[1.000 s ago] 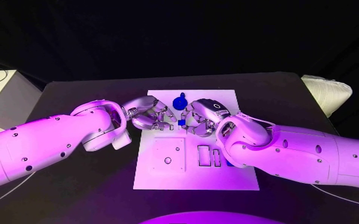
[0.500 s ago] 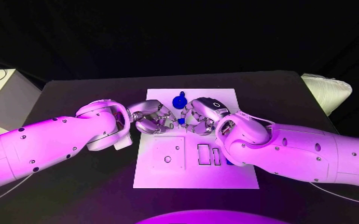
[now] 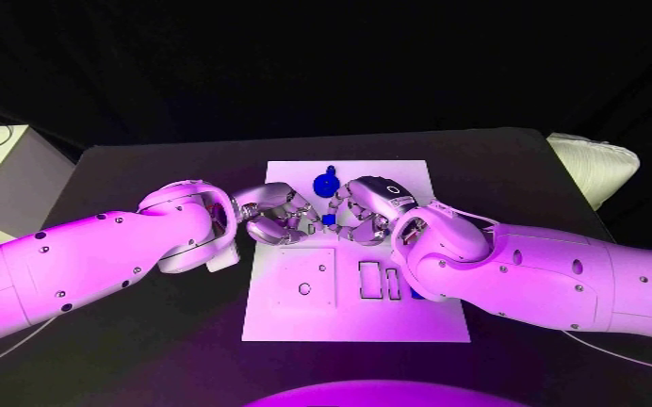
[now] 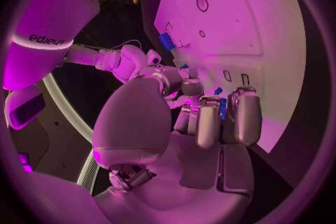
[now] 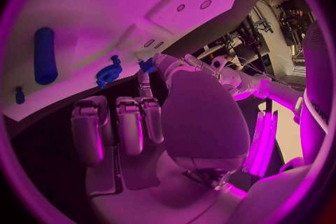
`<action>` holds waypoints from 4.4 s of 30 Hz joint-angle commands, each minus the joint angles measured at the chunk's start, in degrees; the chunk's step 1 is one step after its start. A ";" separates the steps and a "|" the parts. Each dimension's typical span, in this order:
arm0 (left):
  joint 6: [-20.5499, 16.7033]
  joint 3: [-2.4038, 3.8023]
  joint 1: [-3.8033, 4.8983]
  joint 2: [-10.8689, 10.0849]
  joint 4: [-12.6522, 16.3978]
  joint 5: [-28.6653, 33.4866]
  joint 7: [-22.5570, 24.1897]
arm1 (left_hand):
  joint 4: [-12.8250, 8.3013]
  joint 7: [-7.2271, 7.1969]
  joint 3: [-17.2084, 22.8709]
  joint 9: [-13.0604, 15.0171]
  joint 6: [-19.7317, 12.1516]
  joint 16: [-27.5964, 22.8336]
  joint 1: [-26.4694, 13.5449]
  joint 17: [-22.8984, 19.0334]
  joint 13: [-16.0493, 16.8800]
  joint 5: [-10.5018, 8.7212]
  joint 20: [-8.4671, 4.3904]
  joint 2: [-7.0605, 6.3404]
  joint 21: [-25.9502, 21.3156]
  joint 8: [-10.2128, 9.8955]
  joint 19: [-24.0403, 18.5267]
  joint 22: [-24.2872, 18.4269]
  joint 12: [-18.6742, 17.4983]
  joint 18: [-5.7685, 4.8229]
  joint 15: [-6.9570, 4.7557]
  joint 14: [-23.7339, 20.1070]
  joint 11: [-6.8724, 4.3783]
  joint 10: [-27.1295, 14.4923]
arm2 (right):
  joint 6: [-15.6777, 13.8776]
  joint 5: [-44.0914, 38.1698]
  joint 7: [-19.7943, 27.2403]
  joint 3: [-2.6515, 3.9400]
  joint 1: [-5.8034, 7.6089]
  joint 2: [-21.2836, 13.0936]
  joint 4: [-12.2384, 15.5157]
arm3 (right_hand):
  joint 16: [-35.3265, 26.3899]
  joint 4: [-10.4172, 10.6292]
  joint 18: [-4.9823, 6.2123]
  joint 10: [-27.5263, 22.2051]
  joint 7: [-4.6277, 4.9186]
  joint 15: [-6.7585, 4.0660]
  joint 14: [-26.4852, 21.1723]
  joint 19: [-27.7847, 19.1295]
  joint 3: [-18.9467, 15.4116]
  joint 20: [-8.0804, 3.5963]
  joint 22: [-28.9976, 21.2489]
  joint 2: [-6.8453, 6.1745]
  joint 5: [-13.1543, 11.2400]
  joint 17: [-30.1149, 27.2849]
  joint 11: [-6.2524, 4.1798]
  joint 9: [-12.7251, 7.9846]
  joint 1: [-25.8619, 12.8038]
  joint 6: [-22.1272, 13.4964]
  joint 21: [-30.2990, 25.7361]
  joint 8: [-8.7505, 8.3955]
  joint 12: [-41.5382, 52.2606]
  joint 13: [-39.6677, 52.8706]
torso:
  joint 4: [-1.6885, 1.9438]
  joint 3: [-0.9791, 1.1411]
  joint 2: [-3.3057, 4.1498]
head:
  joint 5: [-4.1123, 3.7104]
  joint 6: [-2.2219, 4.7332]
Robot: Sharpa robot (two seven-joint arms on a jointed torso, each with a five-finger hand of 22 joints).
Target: Assemble the parts on the task board
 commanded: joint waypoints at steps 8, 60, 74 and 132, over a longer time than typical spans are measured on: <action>-1.02 0.03 -0.01 0.03 0.11 1.11 0.45 | 0.04 -0.05 0.51 -0.04 -0.35 0.25 -0.56 13.34 0.14 0.15 -0.05 -0.12 0.30 -0.26 0.49 1.43 0.42 -0.34 -0.57 5.29 -0.21 0.25 | 0.94 -0.47 0.11 0.02 0.01 0.11 -0.04 | 0.04 0.07 -0.41 3.94 -0.51 -0.44 5.37 6.00 0.10 -0.24 15.05 -0.01 0.30 12.80 -0.48 0.50 -0.40 0.67 0.32 0.20 0.14 12.77 | 0.09 -0.05 0.00 | -0.09 -0.14; -2.98 0.06 -0.03 0.15 -0.45 4.14 1.41 | -0.95 0.33 0.44 0.54 1.59 1.08 -1.23 14.97 4.99 0.08 -0.15 -0.62 0.84 0.49 1.29 2.71 4.90 -0.59 -0.60 6.01 -0.16 3.50 | 0.51 -0.93 -0.14 0.01 0.04 0.47 0.11 | 0.02 0.01 -0.41 3.95 -0.53 -0.46 5.36 6.00 0.18 -0.26 15.05 -0.21 0.26 12.74 -0.50 0.50 -0.62 0.70 0.32 0.28 0.13 12.76 | 0.05 0.00 0.01 | 0.00 -0.67; -2.18 0.05 -0.03 0.40 -0.79 3.82 0.94 | -0.91 0.50 0.47 0.55 1.65 1.13 -1.25 15.07 5.22 0.10 -0.17 -0.53 0.85 0.49 1.31 2.73 5.08 -0.59 -0.56 6.05 -0.07 3.66 | -0.32 -1.04 0.11 0.01 0.04 0.43 0.47 | 0.02 0.01 -0.41 3.97 -0.53 -0.46 5.36 6.00 0.18 -0.27 15.05 -0.24 0.27 12.74 -0.50 0.50 -0.66 0.68 0.32 0.28 0.16 12.79 | 0.04 -0.03 0.00 | 0.09 -0.79; -1.36 0.04 -0.08 0.70 -1.46 3.16 0.58 | -1.16 0.83 0.80 0.59 2.06 1.13 -1.07 15.07 5.44 0.36 -0.12 -0.43 0.88 0.57 1.35 2.81 5.28 -0.62 -0.35 6.05 0.21 3.73 | -2.62 -1.27 2.00 0.02 0.04 0.83 1.36 | 0.06 -0.25 -0.41 4.29 -0.68 -0.54 5.39 6.00 0.57 -0.32 15.05 -0.24 0.98 12.87 -0.62 0.57 -0.63 0.96 0.32 0.54 0.59 13.12 | -0.02 -0.03 0.00 | 0.52 -1.18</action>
